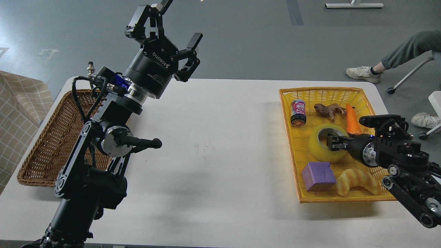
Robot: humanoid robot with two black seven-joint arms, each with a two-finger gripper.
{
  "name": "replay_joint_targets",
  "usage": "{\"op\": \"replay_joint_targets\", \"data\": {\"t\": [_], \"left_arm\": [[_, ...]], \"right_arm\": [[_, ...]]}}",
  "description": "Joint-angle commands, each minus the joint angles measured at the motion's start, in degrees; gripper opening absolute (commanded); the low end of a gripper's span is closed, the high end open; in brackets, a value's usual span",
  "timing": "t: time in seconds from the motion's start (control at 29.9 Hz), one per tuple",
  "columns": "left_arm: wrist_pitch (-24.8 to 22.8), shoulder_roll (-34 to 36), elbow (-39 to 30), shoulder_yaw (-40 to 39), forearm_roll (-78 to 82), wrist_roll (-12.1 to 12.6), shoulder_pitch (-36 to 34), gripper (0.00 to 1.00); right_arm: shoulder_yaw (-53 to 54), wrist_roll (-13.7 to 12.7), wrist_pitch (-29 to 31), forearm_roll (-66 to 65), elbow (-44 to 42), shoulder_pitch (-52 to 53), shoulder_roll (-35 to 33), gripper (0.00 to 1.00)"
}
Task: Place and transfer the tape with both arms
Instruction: 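Insert the right gripper into the yellow tape roll's hole and close, then lift the yellow tape roll out of the tray with the right gripper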
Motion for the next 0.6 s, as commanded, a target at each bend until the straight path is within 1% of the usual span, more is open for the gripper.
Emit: {"op": "replay_joint_targets", "data": {"t": [0.0, 0.23, 0.37, 0.43, 0.57], "left_arm": [[0.0, 0.0, 0.0, 0.0, 0.0, 0.0, 0.0, 0.98], [0.0, 0.0, 0.0, 0.0, 0.0, 0.1, -0.1, 0.98], [0.0, 0.0, 0.0, 0.0, 0.0, 0.0, -0.1, 0.98], [0.0, 0.0, 0.0, 0.0, 0.0, 0.0, -0.1, 0.98], [0.0, 0.0, 0.0, -0.1, 0.0, 0.0, -0.1, 0.98]], "right_arm": [[0.0, 0.0, 0.0, 0.0, 0.2, -0.6, 0.0, 0.52], [0.0, -0.1, 0.0, 0.0, 0.2, -1.6, 0.0, 0.51], [0.2, -0.1, 0.0, 0.0, 0.1, -2.1, 0.0, 0.43], [0.3, -0.1, -0.2, 0.0, 0.1, -2.1, 0.0, 0.42], [0.3, 0.0, -1.7, 0.0, -0.1, -2.2, -0.3, 0.34]]}}
